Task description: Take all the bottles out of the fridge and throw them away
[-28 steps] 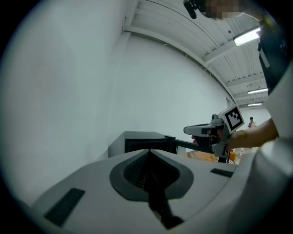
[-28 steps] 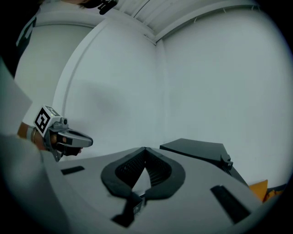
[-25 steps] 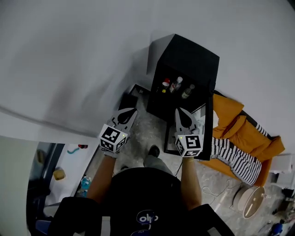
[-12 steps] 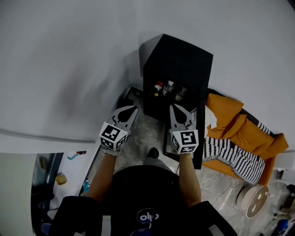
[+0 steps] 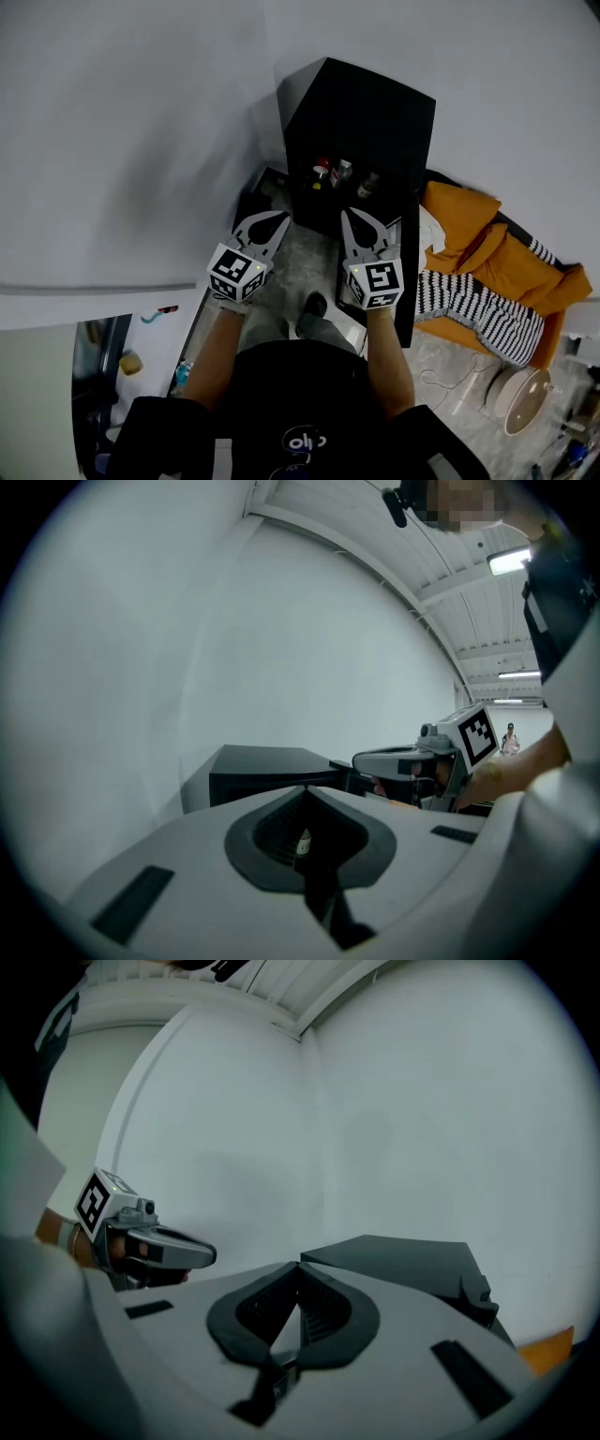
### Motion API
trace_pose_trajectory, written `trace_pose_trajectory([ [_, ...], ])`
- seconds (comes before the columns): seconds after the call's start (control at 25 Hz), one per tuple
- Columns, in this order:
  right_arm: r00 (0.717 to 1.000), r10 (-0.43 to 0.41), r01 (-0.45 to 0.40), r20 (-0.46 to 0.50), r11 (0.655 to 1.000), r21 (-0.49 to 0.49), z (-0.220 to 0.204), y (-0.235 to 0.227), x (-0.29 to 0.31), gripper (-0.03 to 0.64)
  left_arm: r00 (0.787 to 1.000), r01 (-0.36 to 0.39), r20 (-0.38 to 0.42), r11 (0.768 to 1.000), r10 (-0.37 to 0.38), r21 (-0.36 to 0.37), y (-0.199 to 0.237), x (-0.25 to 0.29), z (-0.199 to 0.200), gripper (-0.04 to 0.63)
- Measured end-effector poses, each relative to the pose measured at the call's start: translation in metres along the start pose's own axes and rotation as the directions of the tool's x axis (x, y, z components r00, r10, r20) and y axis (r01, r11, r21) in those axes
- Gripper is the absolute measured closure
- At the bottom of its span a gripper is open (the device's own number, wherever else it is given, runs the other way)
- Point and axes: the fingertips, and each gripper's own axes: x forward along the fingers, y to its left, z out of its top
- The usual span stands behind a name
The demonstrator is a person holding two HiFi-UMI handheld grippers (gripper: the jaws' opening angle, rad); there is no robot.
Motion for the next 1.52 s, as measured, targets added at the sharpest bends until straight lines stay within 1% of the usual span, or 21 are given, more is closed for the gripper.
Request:
trace_pose_trajectory([
  [0.2,0.999,-0.022,0.021,-0.032,1.000,-0.012,-0.009,0.004,0.018,0.615,1.000,0.008,-0.006,1.000,-0.008,-0.005,0.023,0.008,-0.006,0.594],
  [0.32,0.998,-0.055,0.054,-0.043,0.998,-0.022,-0.008,0.007,0.031,0.615,0.999,0.051,0.015,0.999,-0.050,-0.012,0.036,0.009,-0.005,0.594],
  [0.44,0.993,-0.107,0.106,-0.052,0.994,-0.013,-0.005,0.015,0.045,0.615,0.995,0.094,0.026,0.995,-0.094,-0.013,0.053,0.005,-0.003,0.594],
  [0.64,0.983,-0.171,0.170,-0.072,0.985,-0.021,-0.001,0.030,0.063,0.615,0.985,0.159,0.067,0.987,-0.158,-0.015,0.075,-0.007,0.003,0.594],
  [0.8,0.977,-0.199,0.198,-0.079,0.980,-0.024,-0.001,0.039,0.067,0.615,0.980,0.193,0.055,0.981,-0.192,-0.018,0.084,-0.015,-0.003,0.594],
  [1.12,0.971,-0.225,0.223,-0.086,0.974,-0.029,-0.005,0.036,0.069,0.615,0.977,0.209,0.039,0.978,-0.209,-0.003,0.083,-0.017,-0.006,0.594],
  [1.28,0.966,-0.245,0.242,-0.084,0.969,-0.044,-0.006,0.032,0.067,0.615,0.976,0.210,0.059,0.978,-0.208,-0.015,0.080,-0.018,-0.011,0.594],
  [1.4,0.967,-0.241,0.238,-0.081,0.970,-0.043,-0.010,0.027,0.067,0.615,0.978,0.202,0.058,0.979,-0.201,-0.025,0.078,-0.015,-0.018,0.594],
  [1.52,0.969,-0.234,0.231,-0.079,0.972,-0.042,-0.017,0.023,0.069,0.615,0.978,0.195,0.084,0.980,-0.192,-0.035,0.077,-0.011,-0.021,0.594],
])
